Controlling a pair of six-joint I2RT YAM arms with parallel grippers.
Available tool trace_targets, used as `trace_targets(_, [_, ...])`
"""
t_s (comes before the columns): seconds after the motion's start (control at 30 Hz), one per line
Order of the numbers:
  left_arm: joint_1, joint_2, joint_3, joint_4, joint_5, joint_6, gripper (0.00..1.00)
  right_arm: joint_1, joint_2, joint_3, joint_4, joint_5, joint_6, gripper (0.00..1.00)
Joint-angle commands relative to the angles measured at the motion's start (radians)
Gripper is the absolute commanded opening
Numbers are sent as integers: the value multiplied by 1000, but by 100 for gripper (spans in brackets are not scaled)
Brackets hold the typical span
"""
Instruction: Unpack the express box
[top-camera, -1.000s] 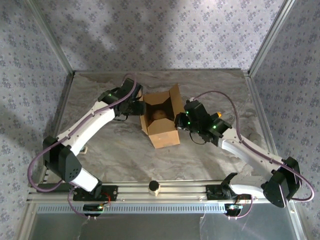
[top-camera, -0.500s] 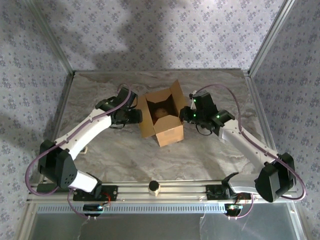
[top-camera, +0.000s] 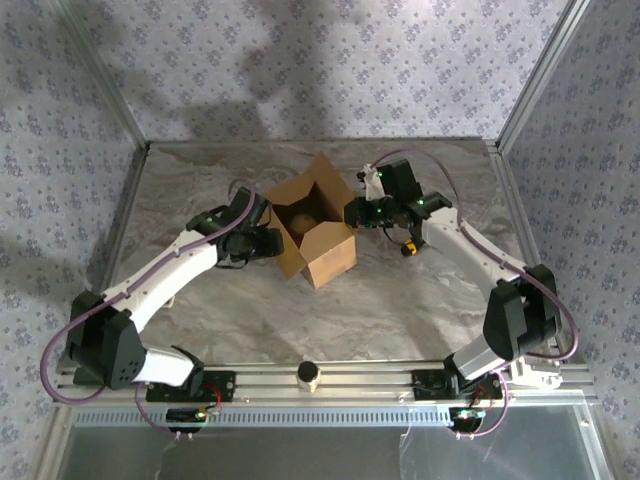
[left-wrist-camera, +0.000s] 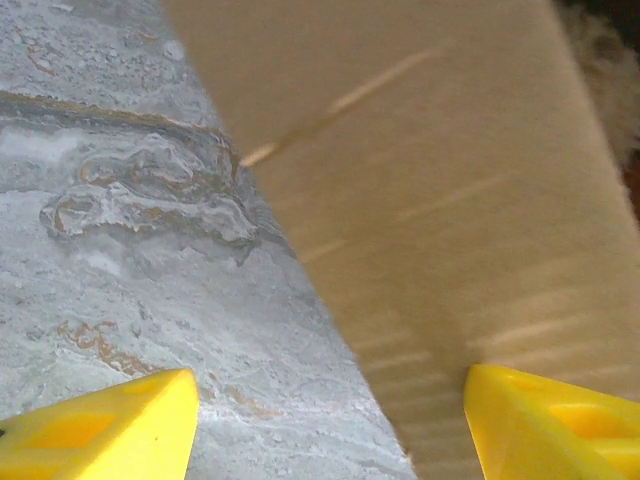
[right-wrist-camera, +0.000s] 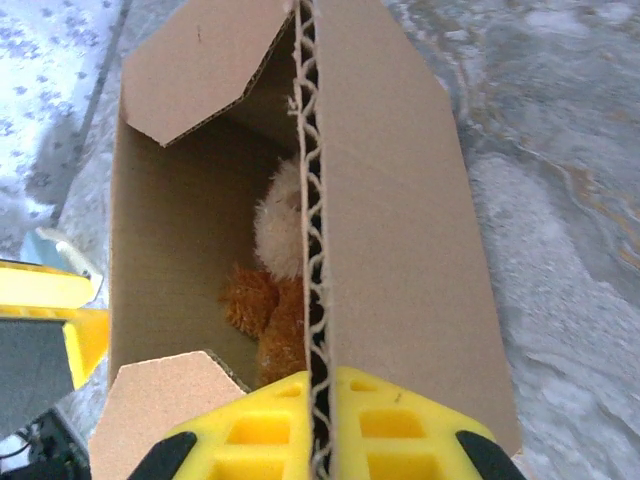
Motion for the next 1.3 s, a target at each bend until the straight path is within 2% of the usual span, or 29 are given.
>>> trace_targets(0.0, [-44,-47,-10,-4,30,-49,71,8,62,70,-45,-162,-99,0])
trace_targets(0.3, [-99,-152,-87,-29,-26,-134,71,-6,226,216,-99,-252,-181,0])
trace_targets(0.43, [-102,-190,-108,-41,-45,-147,71,-9,277,268,-130,-241,-203,0])
trace_targets(0.57, [-101,-218,-81,-99,-67,-123,71,-18,268,287,-135,-218,-196,16])
trace_targets(0.7, [-102,-266,-62,-146,-100,-94,72,-23,232,318,-162,-174,-192,39])
trace_targets(0.87, [-94,-264,28,-247,-123,-44,73,-25,161,305,-145,-119,-189,57])
trace_targets(1.1, [-67,-264,147,-333,-180,-2,73,-21,87,317,-174,-43,-186,63])
trace_targets(1.27, [30,-239,256,-352,-199,73,75,-7,-21,298,-215,109,-154,64])
